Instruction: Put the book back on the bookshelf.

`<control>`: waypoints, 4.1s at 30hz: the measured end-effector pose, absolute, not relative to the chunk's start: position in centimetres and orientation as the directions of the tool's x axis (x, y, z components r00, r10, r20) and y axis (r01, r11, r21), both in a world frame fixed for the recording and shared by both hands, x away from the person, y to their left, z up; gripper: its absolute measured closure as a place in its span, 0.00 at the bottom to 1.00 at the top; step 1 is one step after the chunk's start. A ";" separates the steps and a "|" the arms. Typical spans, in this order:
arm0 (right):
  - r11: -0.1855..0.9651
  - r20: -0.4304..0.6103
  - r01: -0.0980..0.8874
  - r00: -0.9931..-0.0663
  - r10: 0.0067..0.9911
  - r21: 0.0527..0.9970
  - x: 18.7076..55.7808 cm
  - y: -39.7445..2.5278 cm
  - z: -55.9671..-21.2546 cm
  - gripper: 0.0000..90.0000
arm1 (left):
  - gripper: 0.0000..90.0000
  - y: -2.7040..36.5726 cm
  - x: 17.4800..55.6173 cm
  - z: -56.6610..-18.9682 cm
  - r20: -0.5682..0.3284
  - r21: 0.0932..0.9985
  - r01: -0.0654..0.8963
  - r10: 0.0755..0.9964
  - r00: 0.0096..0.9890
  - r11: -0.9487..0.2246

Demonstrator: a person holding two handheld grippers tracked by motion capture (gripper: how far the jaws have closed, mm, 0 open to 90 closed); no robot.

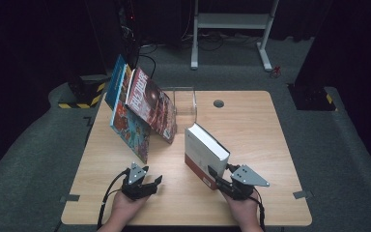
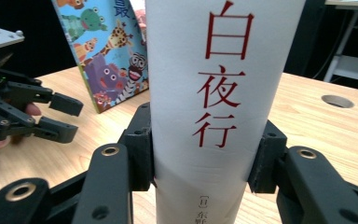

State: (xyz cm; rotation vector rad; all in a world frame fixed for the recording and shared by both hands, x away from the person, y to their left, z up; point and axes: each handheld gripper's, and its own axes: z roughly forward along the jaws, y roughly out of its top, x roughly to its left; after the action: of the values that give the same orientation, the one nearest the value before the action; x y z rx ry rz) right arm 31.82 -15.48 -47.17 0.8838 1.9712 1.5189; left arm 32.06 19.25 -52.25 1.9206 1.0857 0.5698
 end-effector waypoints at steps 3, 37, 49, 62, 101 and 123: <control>0.164 0.005 0.196 -0.656 0.755 0.967 31.8 -15.7 -47.2 0.59 | 0.36 19.2 32.1 -52.3 -0.005 0.837 0.469 0.852 0.523 -0.283; 0.091 0.127 0.299 -0.636 0.761 0.950 31.6 -16.3 -46.6 0.52 | 0.36 19.1 32.1 -52.3 0.008 0.829 0.472 0.851 0.526 -0.299; 0.095 0.126 0.306 -0.629 0.767 0.947 32.2 -15.7 -46.1 0.52 | 0.36 19.0 32.0 -52.3 0.014 0.827 0.472 0.851 0.526 -0.305; 0.109 0.124 0.317 -0.631 0.766 0.942 32.7 -15.6 -45.9 0.52 | 0.36 18.9 32.0 -52.3 0.010 0.829 0.468 0.844 0.536 -0.307; 0.188 0.055 0.365 -0.562 0.825 0.912 33.0 -13.0 -43.5 0.61 | 0.36 18.9 32.3 -52.4 -0.005 0.811 0.487 0.828 0.561 -0.325; 0.183 0.056 0.364 -0.557 0.829 0.913 36.0 -10.4 -41.6 0.61 | 0.36 19.0 32.4 -52.4 -0.015 0.810 0.493 0.829 0.559 -0.319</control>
State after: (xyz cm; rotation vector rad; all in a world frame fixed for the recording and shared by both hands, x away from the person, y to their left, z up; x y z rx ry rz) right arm 36.00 -10.42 -41.60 1.1171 2.0074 1.3516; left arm 32.41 18.99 -52.39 1.9819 1.0628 0.5239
